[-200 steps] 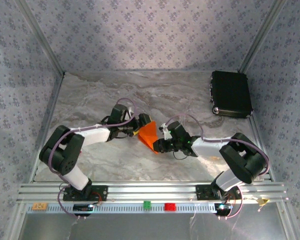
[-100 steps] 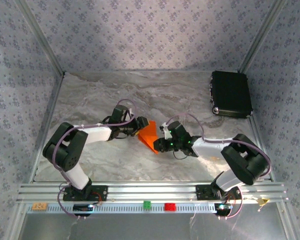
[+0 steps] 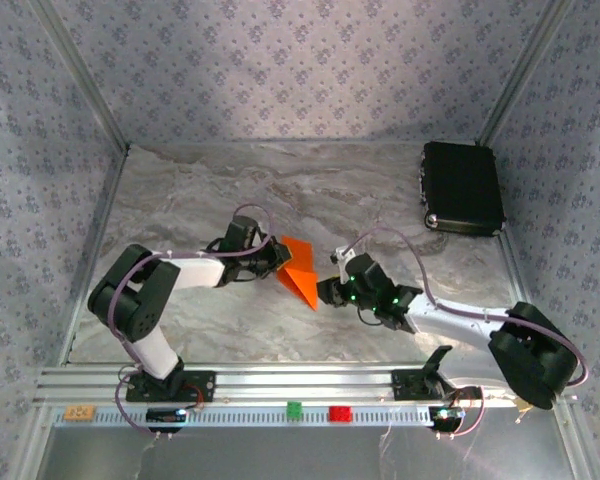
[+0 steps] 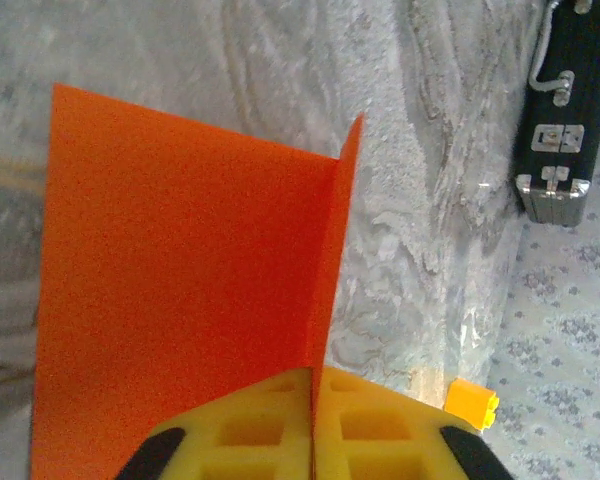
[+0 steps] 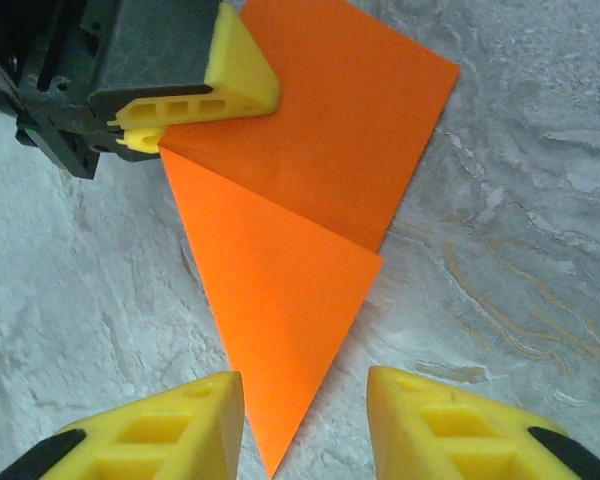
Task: Fold a paper plane with a square sheet of paper (pick it up from the middle)
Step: Fourth fold the wing at the center of the table.
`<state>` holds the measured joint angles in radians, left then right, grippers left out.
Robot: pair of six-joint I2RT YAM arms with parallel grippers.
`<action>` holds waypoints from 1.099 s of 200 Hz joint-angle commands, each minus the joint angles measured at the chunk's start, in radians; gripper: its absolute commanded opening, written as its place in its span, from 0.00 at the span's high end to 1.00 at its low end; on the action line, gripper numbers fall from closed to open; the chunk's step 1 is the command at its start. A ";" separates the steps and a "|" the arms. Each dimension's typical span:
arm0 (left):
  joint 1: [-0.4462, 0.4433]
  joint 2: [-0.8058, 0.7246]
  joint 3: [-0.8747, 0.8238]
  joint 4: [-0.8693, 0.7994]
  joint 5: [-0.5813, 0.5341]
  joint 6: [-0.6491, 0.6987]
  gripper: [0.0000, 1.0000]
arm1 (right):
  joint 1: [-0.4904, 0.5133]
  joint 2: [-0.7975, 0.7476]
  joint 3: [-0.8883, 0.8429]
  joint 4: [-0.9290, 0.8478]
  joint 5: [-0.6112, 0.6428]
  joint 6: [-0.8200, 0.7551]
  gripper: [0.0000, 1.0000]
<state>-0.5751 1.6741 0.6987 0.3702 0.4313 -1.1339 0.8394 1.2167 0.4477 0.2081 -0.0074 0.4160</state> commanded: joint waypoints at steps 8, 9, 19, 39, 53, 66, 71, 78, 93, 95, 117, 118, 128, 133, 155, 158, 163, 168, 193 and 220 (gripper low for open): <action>-0.053 -0.088 -0.059 0.029 -0.146 -0.071 0.98 | 0.089 -0.030 -0.035 0.013 0.216 -0.167 0.60; -0.055 -0.089 -0.060 0.028 -0.149 -0.073 0.98 | 0.092 -0.030 -0.034 0.013 0.221 -0.169 0.60; -0.070 -0.111 -0.080 0.026 -0.186 -0.094 0.99 | 0.120 -0.026 -0.032 0.008 0.247 -0.209 0.60; -0.102 -0.150 -0.114 0.016 -0.261 -0.139 1.00 | 0.170 -0.019 -0.039 0.024 0.274 -0.279 0.61; -0.117 -0.176 -0.123 -0.007 -0.297 -0.156 1.00 | 0.206 -0.016 -0.049 0.055 0.285 -0.325 0.60; -0.123 -0.199 -0.124 -0.037 -0.325 -0.162 1.00 | 0.239 -0.003 -0.050 0.068 0.303 -0.352 0.60; -0.125 -0.209 -0.123 -0.047 -0.333 -0.162 1.00 | 0.253 0.004 -0.045 0.069 0.313 -0.361 0.60; -0.124 -0.215 -0.119 -0.060 -0.339 -0.157 0.98 | 0.271 0.018 -0.036 0.075 0.331 -0.369 0.59; -0.123 -0.213 -0.100 -0.085 -0.327 -0.139 0.91 | 0.305 0.063 -0.017 0.098 0.366 -0.381 0.59; -0.124 -0.212 -0.098 -0.085 -0.324 -0.136 0.91 | 0.307 0.070 -0.014 0.099 0.373 -0.381 0.59; -0.124 -0.189 -0.072 -0.086 -0.282 -0.112 0.83 | 0.343 0.151 0.027 0.114 0.463 -0.393 0.59; -0.124 -0.188 -0.070 -0.086 -0.281 -0.111 0.83 | 0.345 0.155 0.029 0.114 0.471 -0.394 0.59; -0.124 -0.178 -0.060 -0.088 -0.266 -0.103 0.82 | 0.359 0.184 0.043 0.119 0.515 -0.401 0.59; -0.123 -0.174 -0.056 -0.089 -0.260 -0.098 0.81 | 0.363 0.197 0.049 0.124 0.528 -0.408 0.59; -0.117 -0.161 -0.039 -0.102 -0.233 -0.080 0.80 | 0.371 0.233 0.066 0.142 0.548 -0.422 0.58; -0.118 -0.161 -0.039 -0.103 -0.233 -0.078 0.79 | 0.371 0.239 0.067 0.144 0.549 -0.423 0.58; -0.116 -0.162 -0.038 -0.102 -0.233 -0.075 0.79 | 0.371 0.247 0.070 0.145 0.556 -0.424 0.58; -0.115 -0.163 -0.038 -0.103 -0.230 -0.073 0.79 | 0.371 0.254 0.073 0.145 0.566 -0.425 0.59; -0.105 -0.166 -0.031 -0.114 -0.214 -0.060 0.79 | 0.365 0.289 0.093 0.142 0.562 -0.431 0.59; -0.099 -0.165 -0.031 -0.111 -0.203 -0.056 0.80 | 0.359 0.325 0.099 0.163 0.595 -0.417 0.62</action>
<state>-0.6823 1.5021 0.6426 0.2794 0.2005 -1.2156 1.2049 1.5139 0.5220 0.3447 0.5304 0.0021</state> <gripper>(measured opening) 0.203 0.391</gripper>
